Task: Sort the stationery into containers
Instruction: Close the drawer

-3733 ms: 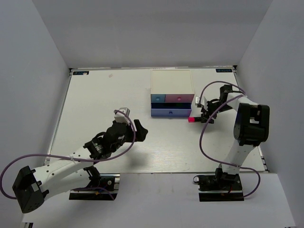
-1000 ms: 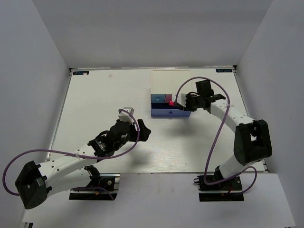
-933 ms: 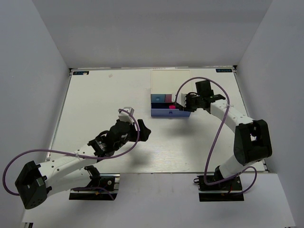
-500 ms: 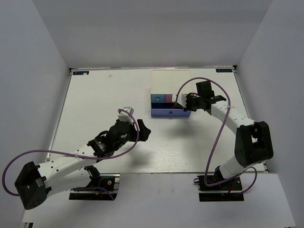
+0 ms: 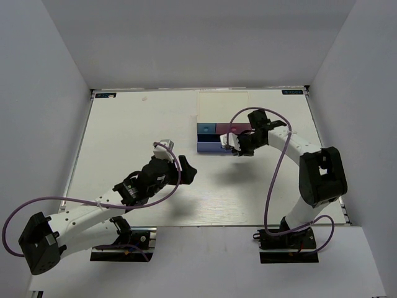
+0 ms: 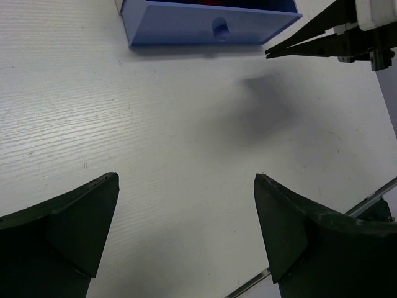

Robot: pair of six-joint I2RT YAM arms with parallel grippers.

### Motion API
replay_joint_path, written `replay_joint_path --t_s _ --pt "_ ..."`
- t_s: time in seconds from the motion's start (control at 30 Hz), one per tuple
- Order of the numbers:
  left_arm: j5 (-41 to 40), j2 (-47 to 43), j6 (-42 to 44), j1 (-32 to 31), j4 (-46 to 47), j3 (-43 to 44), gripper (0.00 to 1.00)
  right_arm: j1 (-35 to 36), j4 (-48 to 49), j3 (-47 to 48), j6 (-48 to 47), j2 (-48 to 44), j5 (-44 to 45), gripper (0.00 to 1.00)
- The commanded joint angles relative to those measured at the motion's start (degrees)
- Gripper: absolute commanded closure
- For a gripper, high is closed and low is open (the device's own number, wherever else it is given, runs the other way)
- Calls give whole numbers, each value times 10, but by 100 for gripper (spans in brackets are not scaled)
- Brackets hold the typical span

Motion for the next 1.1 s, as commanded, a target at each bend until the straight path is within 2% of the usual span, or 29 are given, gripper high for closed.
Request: replay_joint_path --t_s 0.0,0.07,0.27,0.73,0.83,1.07 --pt "1 -17 -7 2 6 -2 1 12 61 -3 32 2 28 100" --pt "-4 -22 -7 2 6 -2 1 21 133 -14 96 13 68 100" --pt "-4 -17 -7 2 6 -2 1 34 266 -37 177 20 144 100" --pt "-4 -6 -7 2 6 4 1 63 374 -53 234 42 225 100" --pt "-4 -6 -7 2 6 4 1 69 401 -55 243 49 244 97" --pt "-4 -6 -7 2 6 9 1 76 410 -57 253 52 257 94"
